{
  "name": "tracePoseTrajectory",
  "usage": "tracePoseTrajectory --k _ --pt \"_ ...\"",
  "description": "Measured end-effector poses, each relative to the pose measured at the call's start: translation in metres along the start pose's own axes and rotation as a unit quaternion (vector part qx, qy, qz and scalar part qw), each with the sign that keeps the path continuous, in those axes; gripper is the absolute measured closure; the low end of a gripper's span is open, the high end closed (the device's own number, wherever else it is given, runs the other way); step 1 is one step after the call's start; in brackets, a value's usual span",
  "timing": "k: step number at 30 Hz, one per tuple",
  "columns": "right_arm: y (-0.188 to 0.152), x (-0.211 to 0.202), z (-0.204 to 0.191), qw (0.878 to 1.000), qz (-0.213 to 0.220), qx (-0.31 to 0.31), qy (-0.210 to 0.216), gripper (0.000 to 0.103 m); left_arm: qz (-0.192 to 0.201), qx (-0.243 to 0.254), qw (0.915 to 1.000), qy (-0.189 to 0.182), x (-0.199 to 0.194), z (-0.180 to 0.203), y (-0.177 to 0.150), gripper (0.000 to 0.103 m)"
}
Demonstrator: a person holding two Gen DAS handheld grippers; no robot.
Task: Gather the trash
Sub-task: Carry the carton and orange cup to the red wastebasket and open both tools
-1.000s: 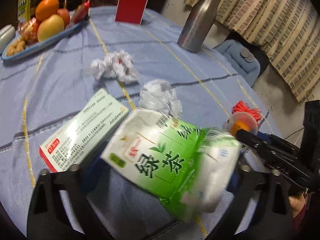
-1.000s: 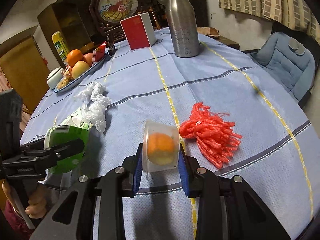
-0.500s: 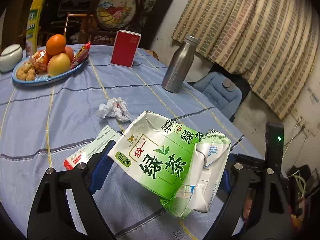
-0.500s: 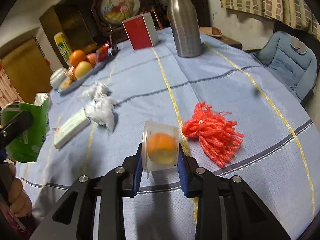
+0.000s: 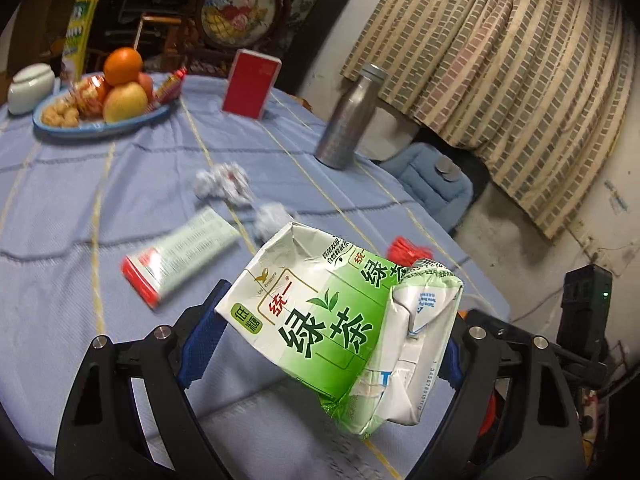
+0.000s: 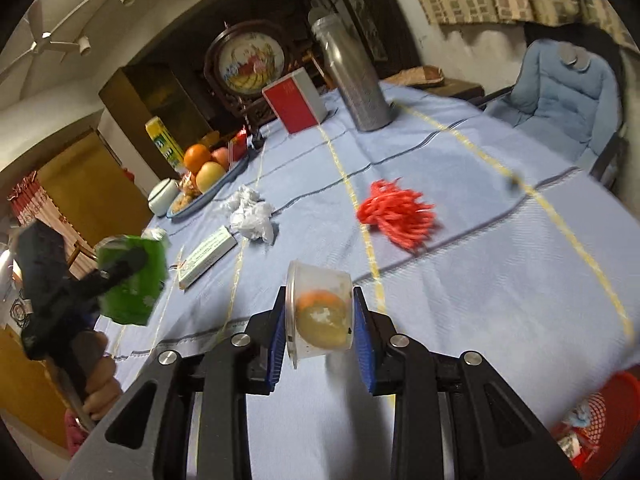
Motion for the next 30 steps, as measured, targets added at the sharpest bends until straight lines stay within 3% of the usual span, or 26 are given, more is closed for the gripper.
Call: tracePoseTrajectory --k 11,16,22,23,25,30 --pt "-0.013 -0.106 0.083 0.994 0.079 0.062 -0.043 0.073 -0.01 0.055 0.9981 -0.025 0.012 0.059 -0.005 0.019" --pt "-0.029 -0.137 0.14 0.986 0.094 0.1 -0.095 0.073 -0.021 0.084 0.9952 -0.045 0.023 0.096 -0.006 0.019" --pt "-0.058 -0.145 0.211 0.971 0.079 0.15 -0.169 0.07 -0.042 0.123 0.9888 -0.074 0.044 0.145 -0.01 0.019" --pt "-0.064 -0.143 0.222 0.966 0.073 0.15 -0.196 0.066 -0.046 0.127 0.9876 -0.081 0.048 0.152 -0.011 0.019" --pt "-0.071 -0.142 0.241 0.955 0.071 0.161 -0.238 0.04 -0.058 0.138 0.9839 -0.098 0.058 0.171 -0.013 0.019" --pt "-0.071 -0.172 0.259 0.949 0.12 0.186 -0.225 0.037 -0.085 0.176 0.9714 -0.135 0.081 0.222 -0.02 0.019"
Point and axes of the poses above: each gripper's, at about its wrist camera, not at the fingertips, and x roughly the way its jaws point, z to its right, y to its top, the point moved 1 cm from there along x, roughly the way its jaws point, and after that the axes turned 12 degrees about x, right-handed, at the moved point
